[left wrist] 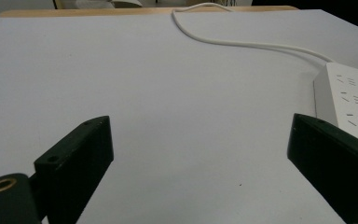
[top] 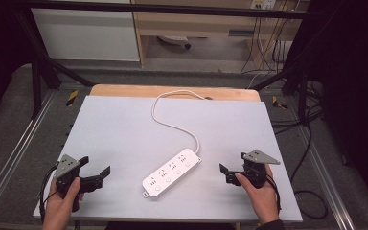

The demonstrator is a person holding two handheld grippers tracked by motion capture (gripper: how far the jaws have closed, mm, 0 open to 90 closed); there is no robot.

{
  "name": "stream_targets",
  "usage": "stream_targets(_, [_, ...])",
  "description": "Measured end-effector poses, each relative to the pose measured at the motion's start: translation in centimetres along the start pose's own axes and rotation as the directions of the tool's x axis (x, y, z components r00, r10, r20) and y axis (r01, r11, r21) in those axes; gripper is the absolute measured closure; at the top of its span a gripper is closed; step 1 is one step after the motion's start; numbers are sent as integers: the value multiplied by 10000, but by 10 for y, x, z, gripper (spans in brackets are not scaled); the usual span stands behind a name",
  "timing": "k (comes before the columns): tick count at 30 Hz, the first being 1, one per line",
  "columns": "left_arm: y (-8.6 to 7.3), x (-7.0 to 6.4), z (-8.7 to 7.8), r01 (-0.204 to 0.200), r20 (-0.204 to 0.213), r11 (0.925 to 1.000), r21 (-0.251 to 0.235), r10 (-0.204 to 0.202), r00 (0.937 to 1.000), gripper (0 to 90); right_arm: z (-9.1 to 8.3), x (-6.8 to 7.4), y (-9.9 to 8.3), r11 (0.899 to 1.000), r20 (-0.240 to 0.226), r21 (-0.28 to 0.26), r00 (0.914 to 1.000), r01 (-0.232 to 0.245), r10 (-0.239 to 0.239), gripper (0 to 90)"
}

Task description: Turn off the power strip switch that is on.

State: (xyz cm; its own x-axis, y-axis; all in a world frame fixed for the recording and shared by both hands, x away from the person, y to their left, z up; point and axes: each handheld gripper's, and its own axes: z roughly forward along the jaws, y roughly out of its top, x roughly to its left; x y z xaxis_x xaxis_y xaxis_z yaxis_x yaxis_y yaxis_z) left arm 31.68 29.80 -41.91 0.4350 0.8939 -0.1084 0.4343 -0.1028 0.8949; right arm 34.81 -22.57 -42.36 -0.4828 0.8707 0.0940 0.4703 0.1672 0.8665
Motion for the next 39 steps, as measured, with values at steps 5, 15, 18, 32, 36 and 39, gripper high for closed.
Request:
stream_targets(5, [-1,0,1,-77,-64,9999,108,77,9999,65,-1,6,8,9998,-215,-179,9998,-12,8,38])
stream_targets(15, [-2,-4,5,-3,149,9996,282,-1,9999,62,4,19,36,9990,-797,-420,9966,169,-202,39])
stream_targets(18, [-3,-5,4,-76,199,9995,317,69,9998,62,6,22,43,9982,-843,-537,9959,275,-320,37])
stream_targets(32, [-3,-7,7,-178,273,9988,464,165,9995,61,20,35,51,9973,-1101,-622,9928,396,-463,30])
stream_targets(36, [-3,-6,5,-189,223,9989,437,179,9996,61,22,39,53,9965,-1253,-714,9908,431,-519,33])
stream_targets(39, [-3,-6,5,-231,269,9990,387,221,9994,61,27,44,55,9971,-1321,-588,9897,477,-552,34])
